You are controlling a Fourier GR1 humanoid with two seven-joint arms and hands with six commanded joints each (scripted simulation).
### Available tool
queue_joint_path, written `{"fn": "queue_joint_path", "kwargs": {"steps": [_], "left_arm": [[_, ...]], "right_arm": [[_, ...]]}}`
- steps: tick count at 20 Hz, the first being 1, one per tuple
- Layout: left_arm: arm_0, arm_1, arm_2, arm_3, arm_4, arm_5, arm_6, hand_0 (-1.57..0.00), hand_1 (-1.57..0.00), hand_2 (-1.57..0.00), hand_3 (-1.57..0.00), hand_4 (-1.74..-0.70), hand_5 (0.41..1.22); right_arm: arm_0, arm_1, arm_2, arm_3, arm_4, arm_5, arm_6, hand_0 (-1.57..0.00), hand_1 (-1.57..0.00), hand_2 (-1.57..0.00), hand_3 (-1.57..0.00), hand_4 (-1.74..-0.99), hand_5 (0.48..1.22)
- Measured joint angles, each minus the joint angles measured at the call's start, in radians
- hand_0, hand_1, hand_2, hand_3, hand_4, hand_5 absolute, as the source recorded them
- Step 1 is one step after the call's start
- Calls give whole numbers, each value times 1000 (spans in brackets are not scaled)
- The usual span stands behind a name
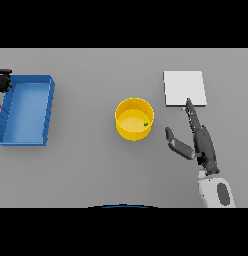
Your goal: Pick up the red beaker and tilt it to pour out 1 green nut into yellow bowl. Pick up the yellow bowl and place it on the metallic measuring scale.
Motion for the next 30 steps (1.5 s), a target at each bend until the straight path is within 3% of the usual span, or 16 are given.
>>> {"fn": "queue_joint_path", "kwargs": {"steps": [2,3,5,6,8,11,15,19,20,22,25,27,28,30], "left_arm": [[17,10,-21,-53,44,-5,34,-1571,-1571,-1571,-1366,-1735,955],[32,26,-38,-84,61,-17,57,-1571,-1571,-1571,-1407,-1661,888],[58,67,-69,-151,98,-57,43,-1571,-1545,-1489,-1238,-1311,774],[72,91,-85,-189,92,-101,19,-1495,-1380,-1311,-1098,-1155,740],[89,117,-84,-229,118,-190,-49,-1003,-883,-839,-707,-933,697],[102,133,-85,-230,147,-271,-54,-513,-452,-429,-361,-785,656],[77,128,-123,-185,83,-285,-55,-209,-184,-175,-147,-729,647],[67,103,-133,-165,48,-239,-69,-85,-75,-71,-60,-705,653],[65,105,-130,-173,45,-222,-70,-68,-60,-57,-48,-708,658],[71,105,-115,-165,43,-204,-120,-43,-38,-36,-30,-711,674],[76,111,-105,-180,48,-187,-135,-22,-19,-18,-15,-710,689],[76,107,-110,-185,44,-182,-134,-13,-12,-11,-9,-719,676],[65,107,-102,-185,53,-186,-133,-11,-9,-9,-7,-719,670],[88,106,-93,-184,66,-190,-169,-6,-6,-5,-4,-719,664]], "right_arm": [[-7,-5,-1,-15,3,-1,31,1,1,1,1,-1168,679],[-12,-7,-8,-8,-8,2,38,1,1,1,1,-1165,678],[-6,4,1,0,3,-5,31,1,1,1,1,-1163,671],[3,2,3,-8,10,-11,24,1,1,1,1,-1159,669],[-7,-7,-4,1,9,-10,20,1,1,1,1,-1162,671],[-7,-8,-3,-3,6,-7,16,1,1,1,1,-1147,680],[-10,-15,-4,0,-2,5,15,1,1,1,1,-1160,688],[6,-9,8,-10,18,-3,16,1,1,1,1,-1178,679],[2,-9,8,-15,28,-12,38,1,1,1,1,-1175,672],[-1,-23,28,-27,77,-22,59,1,1,1,1,-1146,691],[-39,-73,64,-25,113,38,55,1,1,1,1,-1153,728],[-97,-158,85,-15,153,107,61,1,1,1,1,-1190,716],[-140,-179,122,-4,214,122,94,1,1,1,1,-1204,708],[-210,-254,182,8,320,170,108,1,1,1,1,-1220,701]]}}
